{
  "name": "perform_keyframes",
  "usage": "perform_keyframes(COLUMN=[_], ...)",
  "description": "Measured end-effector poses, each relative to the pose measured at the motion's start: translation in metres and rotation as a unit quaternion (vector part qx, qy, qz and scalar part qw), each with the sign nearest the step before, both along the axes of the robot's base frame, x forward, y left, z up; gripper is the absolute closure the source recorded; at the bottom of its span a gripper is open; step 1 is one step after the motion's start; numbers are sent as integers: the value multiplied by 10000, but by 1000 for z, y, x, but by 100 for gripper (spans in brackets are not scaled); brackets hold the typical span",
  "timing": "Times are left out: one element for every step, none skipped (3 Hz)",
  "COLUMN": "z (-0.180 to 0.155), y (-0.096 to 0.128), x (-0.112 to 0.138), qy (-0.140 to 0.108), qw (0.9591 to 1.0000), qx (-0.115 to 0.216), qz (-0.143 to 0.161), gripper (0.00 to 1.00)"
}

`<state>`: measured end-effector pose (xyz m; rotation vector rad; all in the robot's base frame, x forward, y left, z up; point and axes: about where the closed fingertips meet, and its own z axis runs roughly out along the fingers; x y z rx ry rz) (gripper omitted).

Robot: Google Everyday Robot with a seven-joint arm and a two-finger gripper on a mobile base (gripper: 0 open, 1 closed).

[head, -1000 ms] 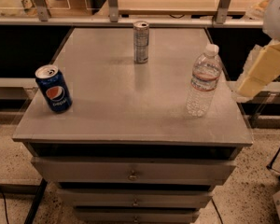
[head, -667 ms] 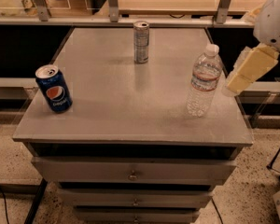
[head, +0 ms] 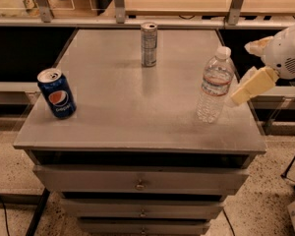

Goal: Move water bottle near redbull can

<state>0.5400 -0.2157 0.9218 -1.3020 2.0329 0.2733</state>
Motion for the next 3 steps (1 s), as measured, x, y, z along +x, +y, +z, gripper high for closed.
perform_keyframes(z=[-13, -14, -12], y=[10, 12, 13], x=[0, -8, -15], qy=[173, 211, 135], qw=[9964, 9916, 9870], qx=[799, 1215, 1521], qz=[246, 387, 504], gripper=[6, 0, 0])
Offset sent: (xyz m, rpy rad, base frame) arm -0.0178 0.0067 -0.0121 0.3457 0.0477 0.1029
